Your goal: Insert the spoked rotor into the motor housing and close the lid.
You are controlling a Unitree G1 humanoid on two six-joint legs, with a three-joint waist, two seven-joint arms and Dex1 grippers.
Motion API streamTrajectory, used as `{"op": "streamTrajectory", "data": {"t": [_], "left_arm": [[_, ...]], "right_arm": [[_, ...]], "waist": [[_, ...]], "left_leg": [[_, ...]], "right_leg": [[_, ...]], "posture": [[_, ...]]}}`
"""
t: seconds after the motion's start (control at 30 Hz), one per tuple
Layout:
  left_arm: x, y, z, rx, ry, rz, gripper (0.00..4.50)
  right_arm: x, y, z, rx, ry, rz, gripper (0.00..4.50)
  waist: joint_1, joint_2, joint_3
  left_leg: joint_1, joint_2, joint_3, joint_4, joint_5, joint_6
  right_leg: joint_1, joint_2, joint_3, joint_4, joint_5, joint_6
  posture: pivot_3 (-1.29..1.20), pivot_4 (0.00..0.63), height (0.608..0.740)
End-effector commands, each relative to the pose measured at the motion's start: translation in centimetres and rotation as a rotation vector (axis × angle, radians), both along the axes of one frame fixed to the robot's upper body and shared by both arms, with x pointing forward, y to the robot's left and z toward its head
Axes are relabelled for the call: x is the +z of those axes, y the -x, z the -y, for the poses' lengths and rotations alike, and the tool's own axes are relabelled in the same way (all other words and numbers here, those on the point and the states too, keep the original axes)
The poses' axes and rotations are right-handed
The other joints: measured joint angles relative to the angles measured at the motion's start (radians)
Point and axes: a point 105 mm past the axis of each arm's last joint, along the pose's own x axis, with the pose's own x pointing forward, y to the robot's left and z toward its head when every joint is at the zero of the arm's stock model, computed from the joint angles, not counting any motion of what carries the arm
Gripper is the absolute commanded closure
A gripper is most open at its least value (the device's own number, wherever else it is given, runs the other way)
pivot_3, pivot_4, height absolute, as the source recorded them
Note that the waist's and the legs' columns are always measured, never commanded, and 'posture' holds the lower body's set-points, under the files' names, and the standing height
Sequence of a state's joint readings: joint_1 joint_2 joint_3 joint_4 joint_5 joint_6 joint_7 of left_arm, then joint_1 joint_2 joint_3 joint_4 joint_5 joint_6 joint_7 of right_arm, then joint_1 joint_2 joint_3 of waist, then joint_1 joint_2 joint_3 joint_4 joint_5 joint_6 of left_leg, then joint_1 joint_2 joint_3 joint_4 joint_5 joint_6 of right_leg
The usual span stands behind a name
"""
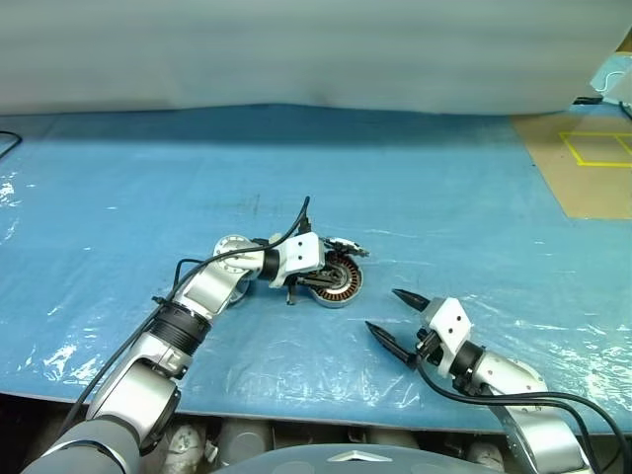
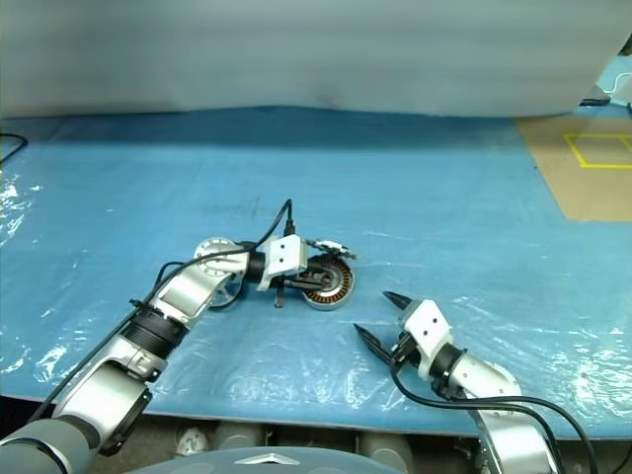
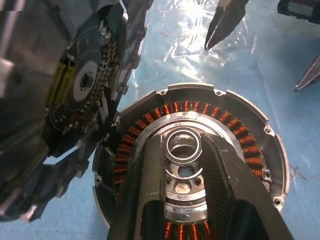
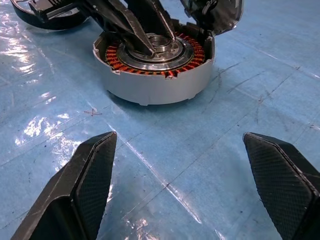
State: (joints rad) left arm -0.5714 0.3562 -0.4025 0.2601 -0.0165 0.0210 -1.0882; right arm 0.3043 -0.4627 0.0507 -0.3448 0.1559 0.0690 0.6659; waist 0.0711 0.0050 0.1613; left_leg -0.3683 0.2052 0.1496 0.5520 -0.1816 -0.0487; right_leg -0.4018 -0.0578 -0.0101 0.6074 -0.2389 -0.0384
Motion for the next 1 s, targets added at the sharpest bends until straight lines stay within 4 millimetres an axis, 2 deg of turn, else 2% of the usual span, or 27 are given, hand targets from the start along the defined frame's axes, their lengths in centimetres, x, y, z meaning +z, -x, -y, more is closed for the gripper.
{"op": "streamTrajectory", "data": {"t": [0.03, 0.07, 0.3, 0.43, 0.53, 0.67, 0.7, 0.77, 0.9, 1.0], "left_arm": [[-0.3, 0.1, -0.1, -0.019, -0.033, 0.002, 3.81], [-0.4, 0.2, -0.1, -0.022, -0.038, -0.003, 3.81], [0.0, 0.4, -0.7, -0.014, -0.025, -0.014, 1.46], [2.3, 1.7, -1.1, -0.024, 0.095, -0.090, 0.08], [3.4, 3.9, -2.2, -0.073, 0.131, -0.158, 0.44], [3.9, 5.4, -3.6, -0.075, 0.132, -0.205, 1.79], [4.1, 5.6, -4.0, -0.062, 0.145, -0.219, 2.23], [4.2, 5.8, -4.4, -0.032, 0.165, -0.229, 2.91], [3.0, 5.2, -5.0, 0.091, 0.204, -0.163, 4.44], [2.1, 4.8, -5.2, 0.186, 0.244, -0.113, 4.50]], "right_arm": [[0.7, -0.3, -0.2, 0.008, 0.007, 0.047, 0.27], [0.7, -0.4, -0.1, 0.006, 0.009, 0.049, 0.27], [0.2, -0.6, 0.4, -0.001, 0.031, 0.051, 0.27], [0.6, -0.8, 1.0, -0.044, 0.003, 0.055, 0.27], [1.7, -1.1, 1.9, -0.084, -0.031, 0.063, 0.27], [3.3, -1.6, 3.0, -0.109, -0.070, 0.044, 0.27], [4.0, -1.8, 3.3, -0.122, -0.100, 0.025, 0.67], [4.9, -2.1, 3.8, -0.136, -0.134, -0.030, 1.18], [5.8, -2.1, 3.2, -0.099, -0.039, -0.085, 2.70], [6.2, -2.6, 1.7, -0.066, 0.042, -0.125, 3.78]], "waist": [[0.000, 0.000, 0.000], [0.000, 0.000, 0.000], [0.000, 0.000, 0.000], [-0.001, 0.000, 0.000], [-0.001, 0.000, 0.000], [-0.001, 0.000, 0.000], [-0.001, 0.000, 0.000], [-0.001, 0.000, 0.000], [0.000, 0.001, 0.000], [-0.003, 0.001, 0.000]], "left_leg": [[0.000, 0.000, 0.000, 0.000, 0.000, 0.000], [0.000, 0.000, 0.000, 0.000, 0.000, 0.000], [0.000, 0.000, 0.000, 0.000, 0.000, 0.000], [0.000, 0.000, 0.000, -0.001, 0.000, 0.000], [0.000, 0.000, 0.000, -0.001, 0.000, 0.000], [0.001, 0.000, 0.000, -0.001, -0.001, 0.002], [0.001, 0.000, 0.000, -0.001, -0.002, 0.003], [0.001, 0.000, 0.000, -0.001, -0.002, 0.004], [0.001, 0.000, 0.000, -0.001, 0.000, 0.000], [0.001, 0.001, 0.000, -0.002, 0.000, 0.000]], "right_leg": [[0.000, 0.000, 0.000, 0.000, 0.000, 0.000], [0.000, 0.000, 0.000, 0.000, 0.000, 0.000], [0.000, 0.000, 0.000, 0.000, 0.000, 0.000], [0.000, 0.000, 0.000, 0.000, 0.000, 0.000], [-0.001, 0.000, 0.000, 0.000, 0.000, -0.001], [-0.001, 0.000, 0.000, 0.000, 0.000, -0.001], [-0.001, 0.000, 0.000, 0.000, 0.000, -0.001], [0.000, 0.000, 0.000, 0.000, 0.000, 0.000], [0.000, 0.000, 0.000, 0.000, 0.000, 0.000], [0.000, 0.001, 0.000, -0.001, 0.000, 0.000]], "posture": [[0.00, 0.150, 0.740], [0.00, 0.150, 0.740], [0.00, 0.150, 0.740], [0.00, 0.150, 0.740], [0.00, 0.150, 0.740], [0.00, 0.150, 0.740], [0.00, 0.150, 0.740], [0.00, 0.150, 0.740], [0.00, 0.150, 0.740], [0.00, 0.150, 0.740]]}}
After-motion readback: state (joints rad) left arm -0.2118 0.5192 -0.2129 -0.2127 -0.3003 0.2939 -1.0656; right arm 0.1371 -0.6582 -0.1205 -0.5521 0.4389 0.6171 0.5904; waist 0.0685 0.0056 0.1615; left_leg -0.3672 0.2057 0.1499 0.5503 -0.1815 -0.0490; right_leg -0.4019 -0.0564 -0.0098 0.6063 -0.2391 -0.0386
